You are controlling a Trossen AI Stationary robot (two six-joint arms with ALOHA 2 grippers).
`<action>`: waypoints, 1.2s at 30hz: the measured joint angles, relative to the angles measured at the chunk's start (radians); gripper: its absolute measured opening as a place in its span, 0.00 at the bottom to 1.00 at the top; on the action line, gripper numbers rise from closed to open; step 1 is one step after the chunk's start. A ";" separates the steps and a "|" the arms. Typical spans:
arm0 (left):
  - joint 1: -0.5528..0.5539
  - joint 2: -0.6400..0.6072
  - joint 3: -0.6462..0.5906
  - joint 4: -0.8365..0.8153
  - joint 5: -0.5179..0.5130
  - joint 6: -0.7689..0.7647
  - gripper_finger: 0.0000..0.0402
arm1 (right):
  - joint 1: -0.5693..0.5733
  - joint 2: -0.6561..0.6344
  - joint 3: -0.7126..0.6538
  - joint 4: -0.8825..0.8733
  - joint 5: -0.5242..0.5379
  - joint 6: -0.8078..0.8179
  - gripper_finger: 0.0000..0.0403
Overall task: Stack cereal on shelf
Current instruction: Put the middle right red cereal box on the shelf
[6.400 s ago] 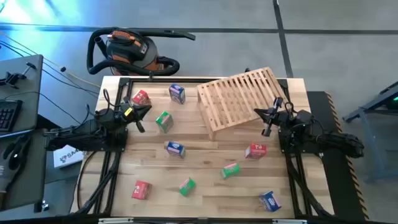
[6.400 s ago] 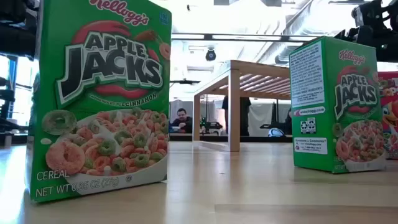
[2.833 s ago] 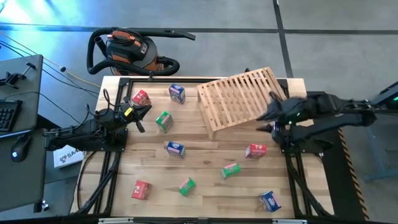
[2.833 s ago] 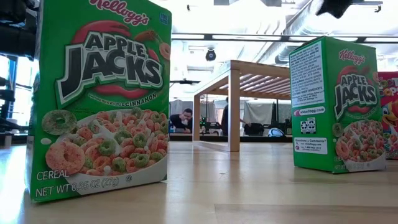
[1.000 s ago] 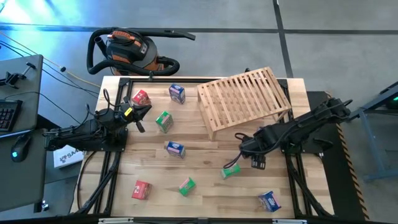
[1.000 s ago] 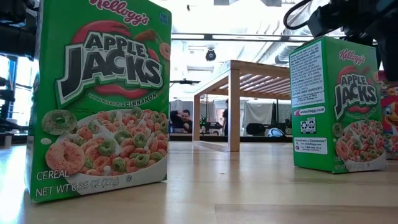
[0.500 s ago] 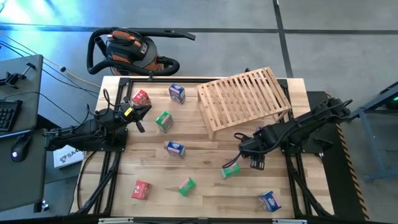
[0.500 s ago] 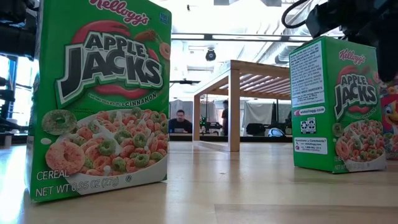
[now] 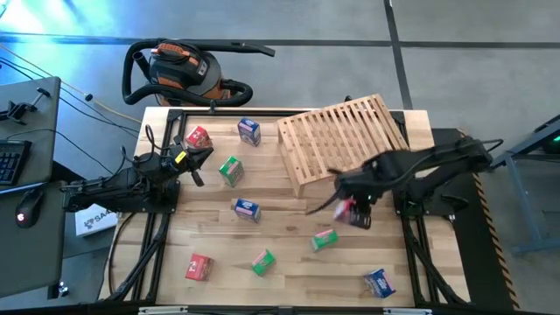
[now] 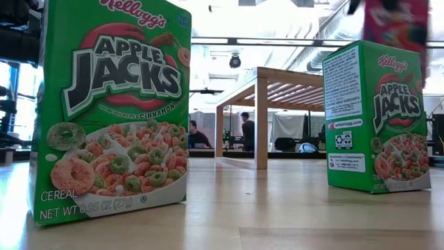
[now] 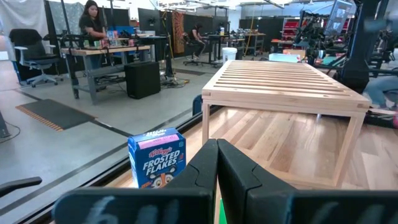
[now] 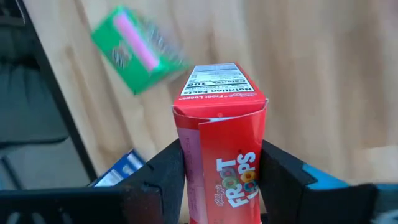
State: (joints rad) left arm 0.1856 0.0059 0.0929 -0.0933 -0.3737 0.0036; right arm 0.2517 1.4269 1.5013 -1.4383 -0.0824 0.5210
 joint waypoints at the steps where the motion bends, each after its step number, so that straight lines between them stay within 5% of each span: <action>1: 0.000 0.000 0.000 0.000 0.000 0.000 0.00 | -0.008 0.000 0.042 -0.026 0.023 -0.015 0.38; 9: 0.000 0.000 0.000 0.000 0.000 0.000 0.00 | -0.125 -0.001 0.333 -0.133 0.152 -0.174 0.38; 19: 0.000 0.000 0.000 0.000 0.000 0.000 0.00 | -0.420 0.048 0.573 -0.133 0.281 -0.633 0.38; 28: 0.000 0.000 0.000 0.000 0.000 0.000 0.00 | -0.750 0.147 0.592 -0.135 0.310 -1.039 0.38; 36: 0.000 0.000 0.000 0.000 0.000 0.000 0.00 | -0.859 0.215 0.591 -0.137 0.251 -1.111 0.38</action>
State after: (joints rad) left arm 0.1856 0.0059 0.0929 -0.0933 -0.3739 0.0036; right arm -0.6077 1.6416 2.0922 -1.5757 0.1689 -0.5904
